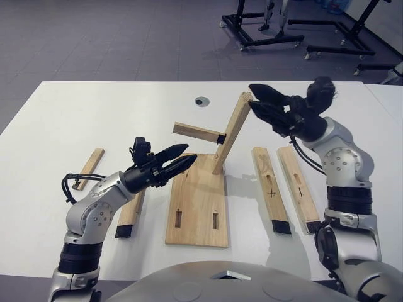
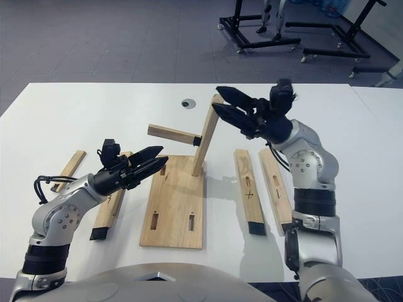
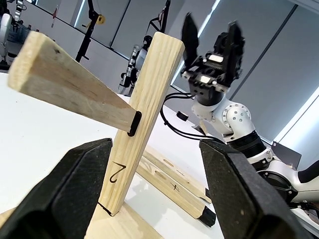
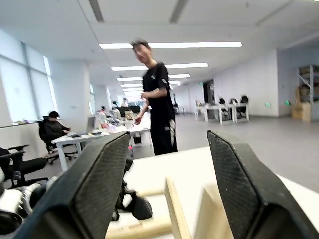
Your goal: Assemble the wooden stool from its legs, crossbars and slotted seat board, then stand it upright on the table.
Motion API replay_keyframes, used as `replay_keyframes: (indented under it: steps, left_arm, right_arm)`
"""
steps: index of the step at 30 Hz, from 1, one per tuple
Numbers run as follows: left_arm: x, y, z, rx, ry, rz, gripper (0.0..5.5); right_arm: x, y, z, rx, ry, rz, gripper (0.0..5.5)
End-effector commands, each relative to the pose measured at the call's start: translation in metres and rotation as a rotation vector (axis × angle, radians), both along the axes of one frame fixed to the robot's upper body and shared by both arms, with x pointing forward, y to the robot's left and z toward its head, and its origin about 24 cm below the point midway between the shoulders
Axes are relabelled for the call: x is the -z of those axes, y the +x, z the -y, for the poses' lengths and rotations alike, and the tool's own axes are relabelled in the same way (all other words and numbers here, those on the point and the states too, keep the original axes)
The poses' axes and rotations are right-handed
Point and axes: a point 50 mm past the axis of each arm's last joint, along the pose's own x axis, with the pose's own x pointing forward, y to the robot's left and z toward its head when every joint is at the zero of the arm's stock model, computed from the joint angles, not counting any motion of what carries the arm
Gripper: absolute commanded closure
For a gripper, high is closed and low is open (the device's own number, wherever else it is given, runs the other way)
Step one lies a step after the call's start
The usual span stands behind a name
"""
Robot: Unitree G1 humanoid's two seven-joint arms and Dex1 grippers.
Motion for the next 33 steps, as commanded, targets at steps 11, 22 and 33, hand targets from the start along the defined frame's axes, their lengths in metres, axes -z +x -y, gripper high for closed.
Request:
replay_keyframes:
  steps: [11, 22, 33]
  left_arm:
    - [0.004, -0.009, -0.018, -0.248, 0.102, -0.006, 2.3]
    - [0.007, -0.03, -0.043, -0.814, 0.182, -0.053, 2.3]
    - [0.009, -0.037, -0.03, -0.91, 0.222, -0.066, 2.3]
  right_arm:
    - [0.033, -0.014, 0.05, 0.924, -0.096, -0.233, 2.64]
    - [0.1, -0.055, 0.079, 1.17, -0.624, -0.667, 2.64]
    - [0.129, -0.121, 0.068, 1.108, -0.788, -0.838, 2.45]
